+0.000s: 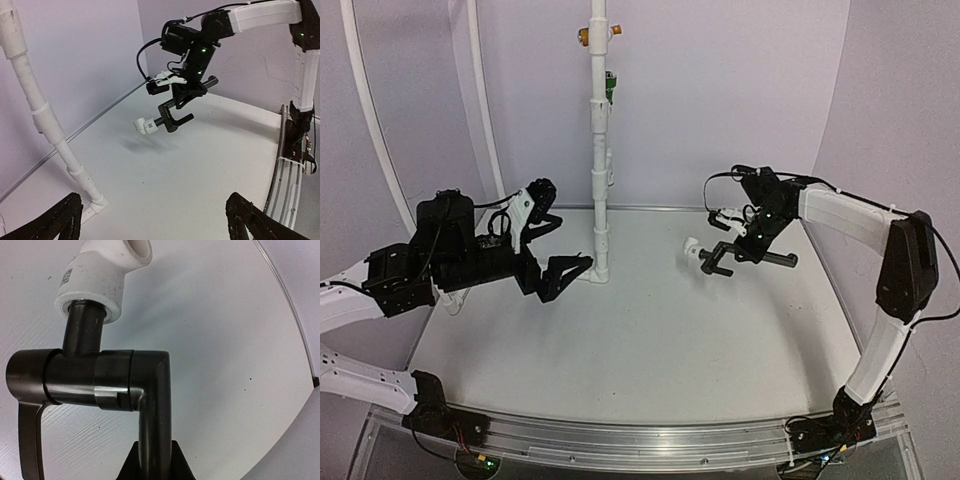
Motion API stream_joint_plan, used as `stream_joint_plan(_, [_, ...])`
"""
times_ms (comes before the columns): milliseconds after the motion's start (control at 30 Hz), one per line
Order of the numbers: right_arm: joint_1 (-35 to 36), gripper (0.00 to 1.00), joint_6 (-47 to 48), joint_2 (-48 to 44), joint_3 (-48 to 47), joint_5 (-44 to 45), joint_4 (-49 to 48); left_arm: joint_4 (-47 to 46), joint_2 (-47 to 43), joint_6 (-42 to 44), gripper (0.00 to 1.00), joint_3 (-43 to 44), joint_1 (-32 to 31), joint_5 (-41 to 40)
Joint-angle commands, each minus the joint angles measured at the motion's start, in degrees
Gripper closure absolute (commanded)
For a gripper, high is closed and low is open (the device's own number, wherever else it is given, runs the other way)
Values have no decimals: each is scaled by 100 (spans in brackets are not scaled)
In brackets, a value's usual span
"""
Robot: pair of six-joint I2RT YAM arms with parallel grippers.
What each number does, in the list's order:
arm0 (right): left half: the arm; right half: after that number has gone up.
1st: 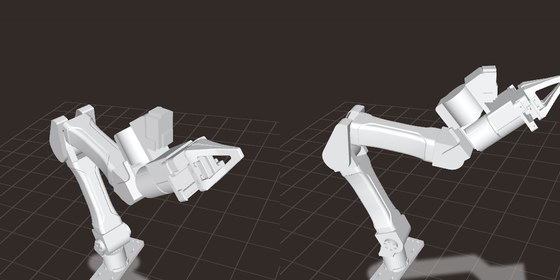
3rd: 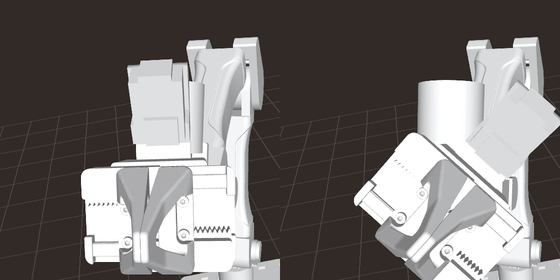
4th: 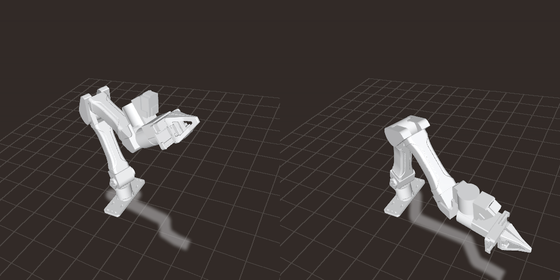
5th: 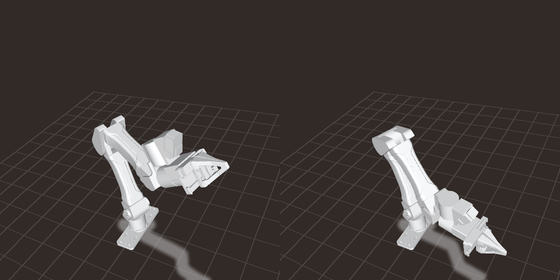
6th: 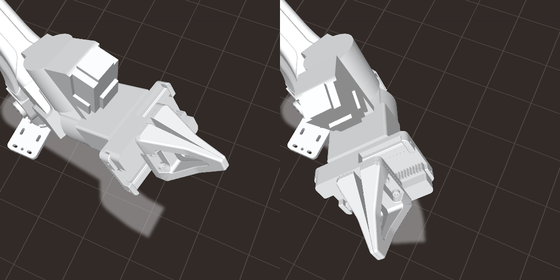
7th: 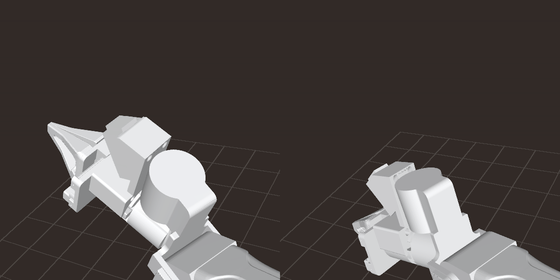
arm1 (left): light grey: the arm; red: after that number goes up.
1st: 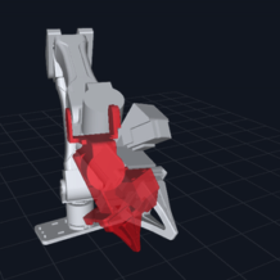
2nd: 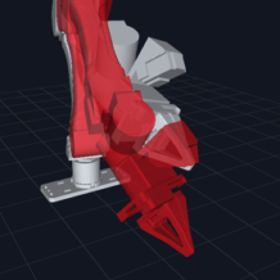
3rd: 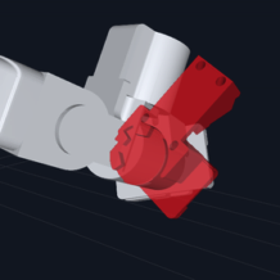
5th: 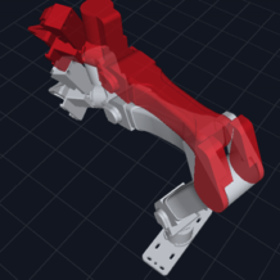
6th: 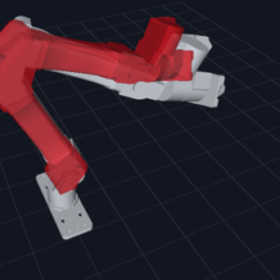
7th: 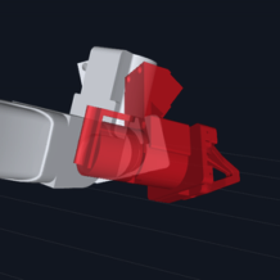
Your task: Install the water faucets
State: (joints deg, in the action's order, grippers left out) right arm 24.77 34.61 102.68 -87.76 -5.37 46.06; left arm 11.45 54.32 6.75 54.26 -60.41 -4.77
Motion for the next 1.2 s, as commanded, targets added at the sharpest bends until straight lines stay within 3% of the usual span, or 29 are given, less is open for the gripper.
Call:
stream_joint_plan(0, [33, 100, -355, 156, -116, -338, -945, -183, 160, -1235, 0, -93, 201, -1342])
stream_joint_plan(233, [28, 100, -1148, 761, 138, -181, -2326, 307, -113, -2755, 0, -469, 1161, -1044])
stream_joint_plan(500, [141, 100, -2031, 1449, 193, -32, -3021, 342, 143, -2931, 0, -548, 1268, -1167])
stream_joint_plan(767, [401, 99, -2543, 1543, 846, 491, -3321, 310, 38, -3204, 0, -768, 1561, -1093])
stream_joint_plan(967, [601, 87, -2815, 1465, 1258, 765, -3496, 263, 152, -3266, 0, -845, 1745, -962])
stream_joint_plan(1167, [779, 61, -3046, 1319, 1494, 661, -3498, 424, 252, -3446, 0, -808, 2105, -619])
